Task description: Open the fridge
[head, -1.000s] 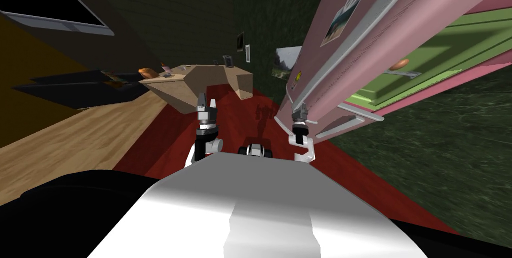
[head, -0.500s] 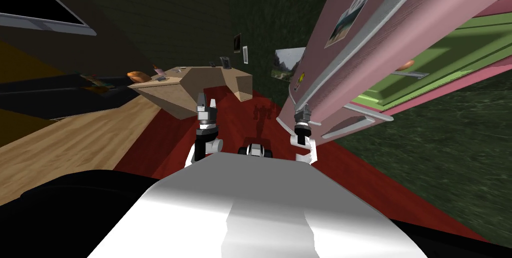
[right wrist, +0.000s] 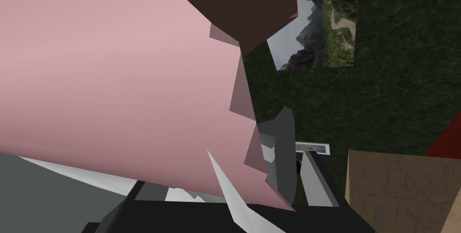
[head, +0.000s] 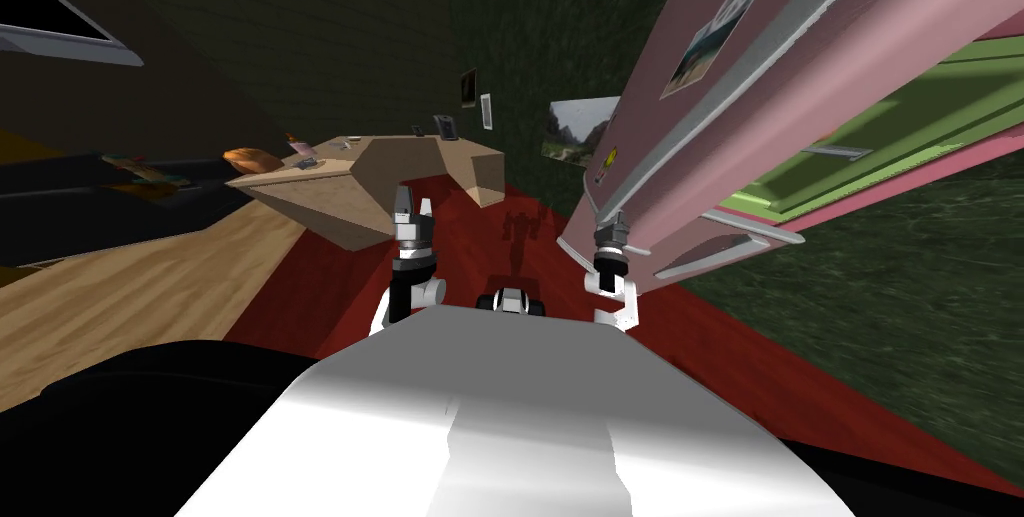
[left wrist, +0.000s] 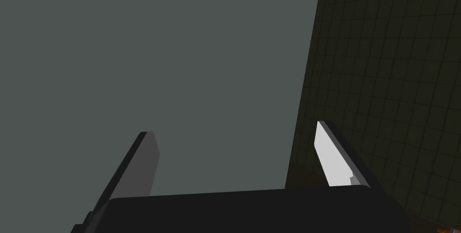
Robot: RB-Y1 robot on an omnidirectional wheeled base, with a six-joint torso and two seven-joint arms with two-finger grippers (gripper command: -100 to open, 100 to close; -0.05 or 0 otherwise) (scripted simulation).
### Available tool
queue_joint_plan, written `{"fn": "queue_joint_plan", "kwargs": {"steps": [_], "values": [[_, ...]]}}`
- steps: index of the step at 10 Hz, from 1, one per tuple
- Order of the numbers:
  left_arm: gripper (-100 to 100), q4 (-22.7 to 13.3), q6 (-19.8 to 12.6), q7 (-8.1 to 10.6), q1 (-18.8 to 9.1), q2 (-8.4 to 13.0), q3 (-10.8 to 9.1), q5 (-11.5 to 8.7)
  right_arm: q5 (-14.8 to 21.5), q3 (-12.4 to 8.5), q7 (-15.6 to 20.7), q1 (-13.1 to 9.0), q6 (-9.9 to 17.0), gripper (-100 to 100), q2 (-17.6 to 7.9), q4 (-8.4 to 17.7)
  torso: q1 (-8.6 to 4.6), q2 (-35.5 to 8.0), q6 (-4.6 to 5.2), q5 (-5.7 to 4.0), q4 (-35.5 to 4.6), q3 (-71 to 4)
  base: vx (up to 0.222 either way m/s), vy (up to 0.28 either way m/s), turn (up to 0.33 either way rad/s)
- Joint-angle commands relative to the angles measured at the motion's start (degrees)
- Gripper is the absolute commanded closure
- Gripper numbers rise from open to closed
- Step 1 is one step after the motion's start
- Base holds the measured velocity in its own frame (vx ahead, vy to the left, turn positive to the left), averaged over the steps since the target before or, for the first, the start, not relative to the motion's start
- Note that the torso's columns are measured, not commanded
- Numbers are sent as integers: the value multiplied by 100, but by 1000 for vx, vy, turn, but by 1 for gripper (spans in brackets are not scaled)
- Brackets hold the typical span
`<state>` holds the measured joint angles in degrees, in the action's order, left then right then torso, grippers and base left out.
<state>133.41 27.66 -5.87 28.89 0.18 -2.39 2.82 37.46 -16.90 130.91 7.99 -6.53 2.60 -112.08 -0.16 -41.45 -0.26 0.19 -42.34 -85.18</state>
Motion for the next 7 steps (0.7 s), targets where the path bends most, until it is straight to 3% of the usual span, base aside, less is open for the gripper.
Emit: {"fn": "queue_joint_plan", "kwargs": {"steps": [1,4,5,7], "values": [[0,0,0,0,0,0,0,0,-12,-190,-4,-62,4,100,-17,-51,-5,0,-5,1,-3,0,102,253,-118],[0,0,0,0,1,0,0,0,-16,-310,-2,-71,8,100,-9,-53,11,-11,5,0,-2,9,133,256,-90],[0,0,0,0,0,0,0,0,-10,-200,52,-82,309,-100,-39,-199,-1,-17,0,0,-2,11,26,82,77],[0,-1,-1,0,-2,3,-2,0,-8,-161,79,-125,492,-100,-64,-279,-71,-84,17,-21,-7,49,-63,-45,54]]}}
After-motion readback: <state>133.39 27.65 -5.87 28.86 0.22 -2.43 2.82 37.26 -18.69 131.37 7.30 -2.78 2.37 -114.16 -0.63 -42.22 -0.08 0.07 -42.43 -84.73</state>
